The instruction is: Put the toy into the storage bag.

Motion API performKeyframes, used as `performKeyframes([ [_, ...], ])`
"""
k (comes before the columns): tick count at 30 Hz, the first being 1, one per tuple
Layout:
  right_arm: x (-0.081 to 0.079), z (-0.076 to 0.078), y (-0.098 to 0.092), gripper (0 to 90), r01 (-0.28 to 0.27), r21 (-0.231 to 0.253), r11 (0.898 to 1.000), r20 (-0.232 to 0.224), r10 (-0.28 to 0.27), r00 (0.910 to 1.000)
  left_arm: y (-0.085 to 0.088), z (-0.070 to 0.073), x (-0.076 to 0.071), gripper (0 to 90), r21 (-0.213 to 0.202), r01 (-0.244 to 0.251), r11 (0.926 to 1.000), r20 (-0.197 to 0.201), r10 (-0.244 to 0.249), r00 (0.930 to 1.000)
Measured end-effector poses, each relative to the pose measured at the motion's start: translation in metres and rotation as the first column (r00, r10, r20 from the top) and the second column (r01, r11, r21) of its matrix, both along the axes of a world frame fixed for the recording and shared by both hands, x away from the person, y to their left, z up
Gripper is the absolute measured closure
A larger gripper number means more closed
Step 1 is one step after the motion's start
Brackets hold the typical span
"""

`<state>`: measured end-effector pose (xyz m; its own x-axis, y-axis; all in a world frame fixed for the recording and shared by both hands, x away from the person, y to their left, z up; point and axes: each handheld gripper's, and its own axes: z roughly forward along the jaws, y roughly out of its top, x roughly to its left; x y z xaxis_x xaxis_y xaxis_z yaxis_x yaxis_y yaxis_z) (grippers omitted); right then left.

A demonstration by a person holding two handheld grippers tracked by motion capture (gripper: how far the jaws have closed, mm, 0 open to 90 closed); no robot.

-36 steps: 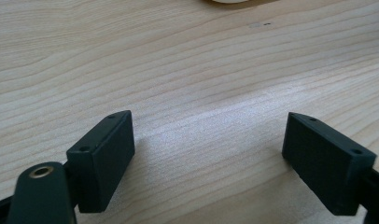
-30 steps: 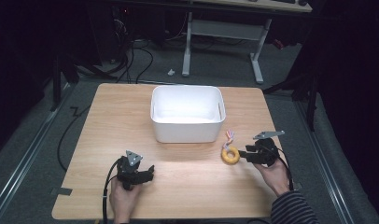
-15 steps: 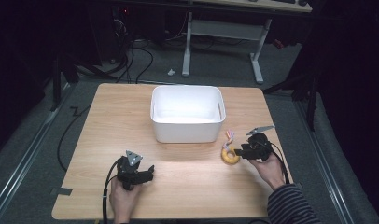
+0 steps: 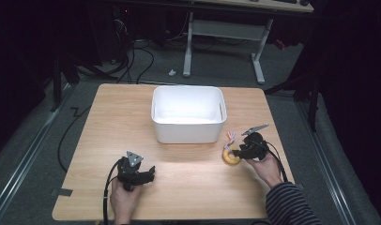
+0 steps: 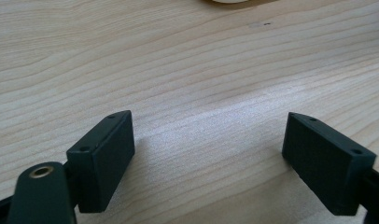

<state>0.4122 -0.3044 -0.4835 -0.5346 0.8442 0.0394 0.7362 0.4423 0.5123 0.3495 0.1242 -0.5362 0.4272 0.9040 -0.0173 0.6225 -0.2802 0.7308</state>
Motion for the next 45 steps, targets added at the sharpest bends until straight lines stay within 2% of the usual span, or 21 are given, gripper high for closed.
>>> performKeyframes([
  [7,0.004,-0.006,0.002,54.5,0.004,-0.018,1.000,-0.018,-0.004,0.9998,0.000,0.000,0.000,17.2,0.000,0.000,1.0000,0.000,0.000,1.0000],
  [20,0.009,-0.012,0.003,55.5,0.010,-0.031,0.999,-0.025,-0.011,0.9996,0.000,0.000,0.000,17.2,0.000,0.000,1.0000,0.000,0.000,1.0000],
  [29,0.010,-0.017,0.005,61.1,-0.001,-0.048,0.999,-0.044,-0.001,0.9990,0.000,0.000,0.000,17.2,0.000,0.000,1.0000,0.000,0.000,1.0000],
  [36,0.009,-0.017,0.007,64.9,-0.021,-0.062,0.998,-0.030,0.020,0.9994,0.000,0.000,0.000,17.2,0.000,0.000,1.0000,0.000,0.000,1.0000],
  [45,0.008,-0.017,0.004,65.9,-0.023,-0.036,0.999,-0.042,0.022,0.9989,0.000,0.000,0.000,17.2,0.001,0.000,1.0000,0.000,0.000,1.0000],
])
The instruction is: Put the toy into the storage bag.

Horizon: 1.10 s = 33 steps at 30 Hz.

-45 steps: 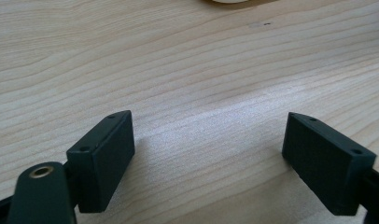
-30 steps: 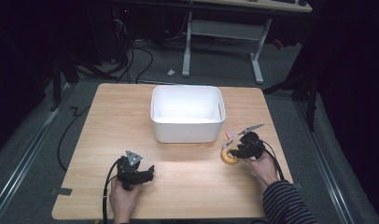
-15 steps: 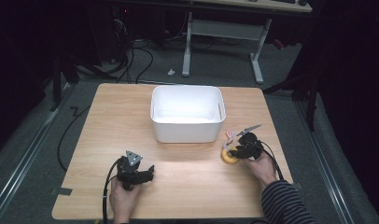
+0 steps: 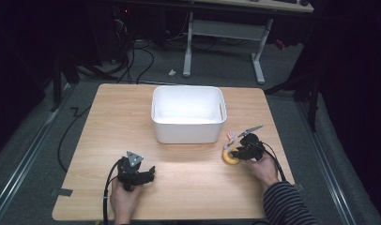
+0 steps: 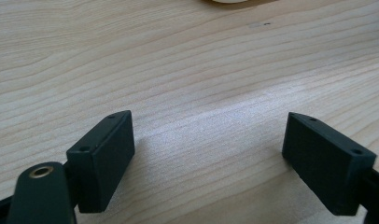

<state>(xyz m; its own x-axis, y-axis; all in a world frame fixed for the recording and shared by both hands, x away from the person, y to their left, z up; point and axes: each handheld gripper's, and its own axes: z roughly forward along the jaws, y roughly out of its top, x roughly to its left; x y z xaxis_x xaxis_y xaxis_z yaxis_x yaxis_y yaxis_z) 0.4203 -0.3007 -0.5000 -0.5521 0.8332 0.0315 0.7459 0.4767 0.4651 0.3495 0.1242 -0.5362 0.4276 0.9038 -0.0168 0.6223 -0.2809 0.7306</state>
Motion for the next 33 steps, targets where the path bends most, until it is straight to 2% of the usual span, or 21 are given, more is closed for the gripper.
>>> performKeyframes([
  [6,-0.002,0.004,-0.003,67.5,0.001,0.017,1.000,0.014,-0.001,0.9999,0.000,0.000,0.000,17.2,0.000,0.000,1.0000,0.000,0.000,1.0000],
  [21,-0.012,0.016,-0.006,68.5,-0.015,0.021,1.000,0.056,0.013,0.9983,0.000,0.000,0.000,17.1,0.000,0.000,1.0000,0.000,0.000,1.0000],
  [28,-0.019,0.027,-0.015,68.6,-0.022,0.027,0.999,0.087,0.020,0.9960,0.000,0.000,0.000,17.1,0.000,0.000,1.0000,0.000,0.000,1.0000],
  [33,-0.025,0.036,-0.025,68.6,-0.009,0.039,0.999,0.106,0.005,0.9944,0.000,0.000,0.000,17.1,0.000,0.000,1.0000,0.000,0.000,1.0000],
])
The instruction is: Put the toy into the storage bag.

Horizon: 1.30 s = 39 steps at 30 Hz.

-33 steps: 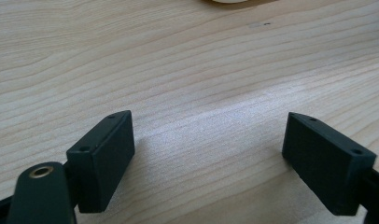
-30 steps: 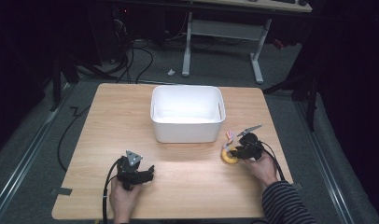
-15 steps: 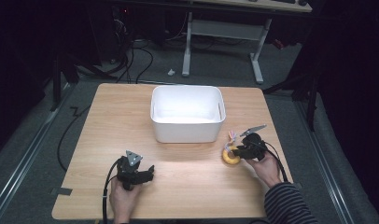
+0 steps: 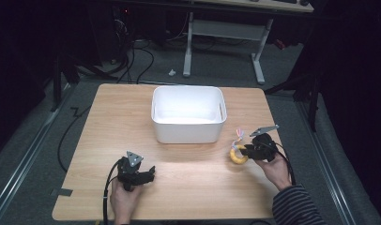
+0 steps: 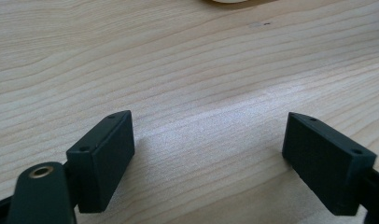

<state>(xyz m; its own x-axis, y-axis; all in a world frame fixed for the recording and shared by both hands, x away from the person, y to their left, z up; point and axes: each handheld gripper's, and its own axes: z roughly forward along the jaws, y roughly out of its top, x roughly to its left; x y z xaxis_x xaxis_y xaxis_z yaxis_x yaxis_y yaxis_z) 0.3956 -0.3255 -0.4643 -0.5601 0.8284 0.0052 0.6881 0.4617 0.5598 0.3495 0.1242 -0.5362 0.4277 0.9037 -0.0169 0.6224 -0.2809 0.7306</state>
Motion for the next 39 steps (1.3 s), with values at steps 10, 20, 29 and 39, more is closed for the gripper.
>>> performKeyframes([
  [10,-0.010,0.016,-0.022,68.7,0.038,0.046,0.998,0.018,-0.039,0.9991,0.000,0.000,0.000,17.1,0.000,0.000,1.0000,0.000,0.000,1.0000],
  [20,-0.018,0.030,-0.034,68.8,0.045,0.055,0.997,0.043,-0.047,0.9979,0.000,0.000,0.000,17.1,0.000,0.000,1.0000,0.000,0.000,1.0000],
  [29,-0.021,0.048,-0.041,68.7,0.040,0.089,0.995,0.072,-0.047,0.9963,0.000,0.000,0.000,17.1,0.000,0.000,1.0000,0.000,0.000,1.0000],
  [39,-0.021,0.068,-0.044,68.7,0.031,0.101,0.994,0.097,-0.041,0.9944,0.000,0.000,0.000,17.1,0.000,0.000,1.0000,0.000,0.000,1.0000],
])
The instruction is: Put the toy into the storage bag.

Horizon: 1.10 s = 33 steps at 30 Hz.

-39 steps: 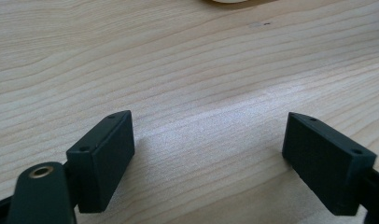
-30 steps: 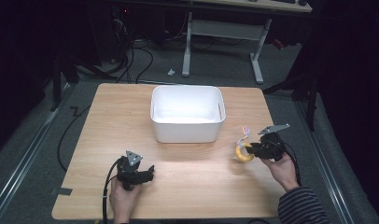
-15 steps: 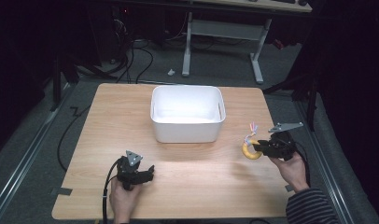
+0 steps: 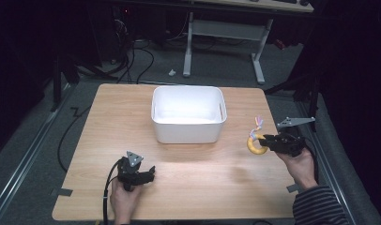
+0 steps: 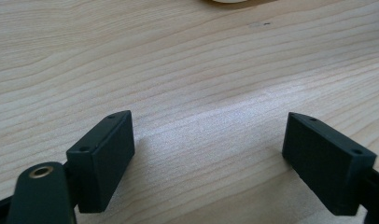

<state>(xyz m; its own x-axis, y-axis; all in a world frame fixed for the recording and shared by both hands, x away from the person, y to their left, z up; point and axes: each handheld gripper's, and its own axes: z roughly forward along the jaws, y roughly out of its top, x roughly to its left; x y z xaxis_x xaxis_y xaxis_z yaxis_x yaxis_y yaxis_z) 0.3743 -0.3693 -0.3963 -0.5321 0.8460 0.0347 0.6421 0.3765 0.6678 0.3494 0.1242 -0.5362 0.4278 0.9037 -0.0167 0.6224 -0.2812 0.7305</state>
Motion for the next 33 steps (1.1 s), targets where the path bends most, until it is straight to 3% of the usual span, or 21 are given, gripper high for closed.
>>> performKeyframes([
  [13,0.010,0.034,0.003,68.7,-0.011,0.013,1.000,0.054,0.010,0.9985,0.000,0.000,0.000,17.1,-0.001,0.000,1.0000,0.000,0.000,1.0000],
  [20,0.020,0.052,0.019,68.7,-0.049,0.004,0.999,0.079,0.049,0.9957,0.000,0.000,0.000,17.1,-0.001,0.000,1.0000,0.001,0.000,1.0000],
  [33,0.038,0.062,0.033,68.7,-0.068,0.039,0.997,0.086,0.064,0.9942,0.000,0.000,0.000,17.1,-0.001,0.000,1.0000,0.001,0.000,1.0000],
])
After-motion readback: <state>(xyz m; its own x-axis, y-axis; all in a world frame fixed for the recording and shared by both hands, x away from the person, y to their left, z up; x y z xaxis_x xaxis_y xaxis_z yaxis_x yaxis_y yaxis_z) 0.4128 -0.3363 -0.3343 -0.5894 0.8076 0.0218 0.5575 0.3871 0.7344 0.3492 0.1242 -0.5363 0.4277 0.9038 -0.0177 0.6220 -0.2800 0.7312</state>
